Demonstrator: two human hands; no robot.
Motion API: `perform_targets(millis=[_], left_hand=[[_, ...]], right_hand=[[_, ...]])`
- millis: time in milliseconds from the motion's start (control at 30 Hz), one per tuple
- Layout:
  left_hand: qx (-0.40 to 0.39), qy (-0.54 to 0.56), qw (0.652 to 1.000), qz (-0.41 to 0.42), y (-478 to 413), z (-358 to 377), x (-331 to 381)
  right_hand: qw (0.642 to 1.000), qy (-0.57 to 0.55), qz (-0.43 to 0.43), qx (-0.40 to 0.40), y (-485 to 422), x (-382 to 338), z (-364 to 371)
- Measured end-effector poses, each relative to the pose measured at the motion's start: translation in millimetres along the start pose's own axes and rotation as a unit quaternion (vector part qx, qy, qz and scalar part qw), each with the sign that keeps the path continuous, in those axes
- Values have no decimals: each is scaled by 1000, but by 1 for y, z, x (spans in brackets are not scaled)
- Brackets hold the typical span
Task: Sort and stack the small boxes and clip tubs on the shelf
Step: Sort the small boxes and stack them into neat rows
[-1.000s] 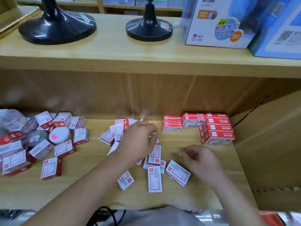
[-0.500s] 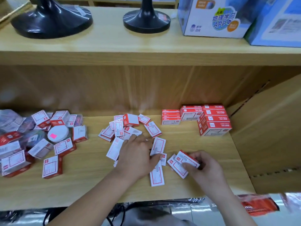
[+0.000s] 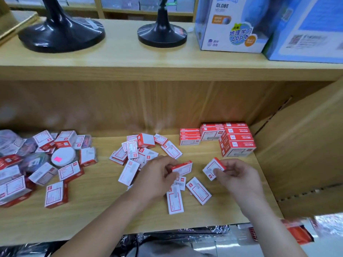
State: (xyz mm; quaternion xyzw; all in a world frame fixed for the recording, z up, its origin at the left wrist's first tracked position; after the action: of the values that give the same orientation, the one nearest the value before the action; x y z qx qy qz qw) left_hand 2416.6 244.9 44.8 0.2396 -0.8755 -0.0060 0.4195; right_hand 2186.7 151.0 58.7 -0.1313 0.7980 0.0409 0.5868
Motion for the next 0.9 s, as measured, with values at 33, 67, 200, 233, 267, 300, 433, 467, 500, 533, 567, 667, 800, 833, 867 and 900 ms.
perform_targets(millis=[33, 67, 200, 233, 267, 300, 433, 467, 500, 533, 567, 667, 800, 833, 867, 900], left_hand=[[-8, 15, 1000, -2, 0, -2, -1], [-12, 25, 1000, 1, 1, -4, -1], [-27, 19, 998, 62, 3, -9, 1], [-32, 6, 996, 78, 3, -9, 2], [-35, -8, 995, 88, 2, -8, 5], [-37, -21, 995, 95, 0, -7, 7], [-25, -63, 991, 114, -6, 2, 20], [-19, -70, 991, 116, -8, 4, 24], [-15, -77, 990, 120, -11, 7, 27], [-13, -85, 989, 123, -14, 11, 30], [-13, -94, 988, 123, -16, 15, 32], [-20, -96, 988, 120, -19, 31, 38], [-24, -69, 992, 100, -21, 42, 44], [-17, -79, 992, 96, -22, 42, 44], [-5, -107, 989, 97, -23, 41, 44], [7, -143, 984, 104, -24, 40, 46]], right_hand=[[1000, 2, -17, -11, -2, -4, 2], [999, 13, -38, -23, -3, -9, 4], [965, 189, -147, -104, -21, -4, 17], [947, 241, -171, -129, -24, -1, 23], [931, 278, -184, -151, -26, 0, 29], [922, 294, -185, -172, -27, 1, 35], [941, 247, -127, -193, -24, 5, 31], [951, 229, -113, -175, -21, 8, 24], [962, 201, -102, -153, -17, 13, 17], [971, 177, -88, -136, -11, 17, 11], [977, 154, -75, -125, -5, 21, 7], [983, 145, -18, -112, 6, 40, 3], [980, 166, 6, -107, 8, 49, 11], [980, 169, 1, -102, 8, 50, 13], [981, 169, -2, -93, 7, 51, 15], [982, 170, -3, -84, 5, 52, 16]])
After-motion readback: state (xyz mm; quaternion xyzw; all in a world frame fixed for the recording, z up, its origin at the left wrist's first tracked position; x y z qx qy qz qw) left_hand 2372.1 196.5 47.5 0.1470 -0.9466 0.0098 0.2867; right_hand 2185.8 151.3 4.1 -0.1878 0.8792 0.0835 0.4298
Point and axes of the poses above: each hand's wrist, its own y-axis away from the middle knuckle, its own z-axis out of the palm, x = y × z, the point moved 5 cm from there along -y, towards the middle knuckle, and after that the axes turned 13 degrees about -z, right-handed, at the moved point
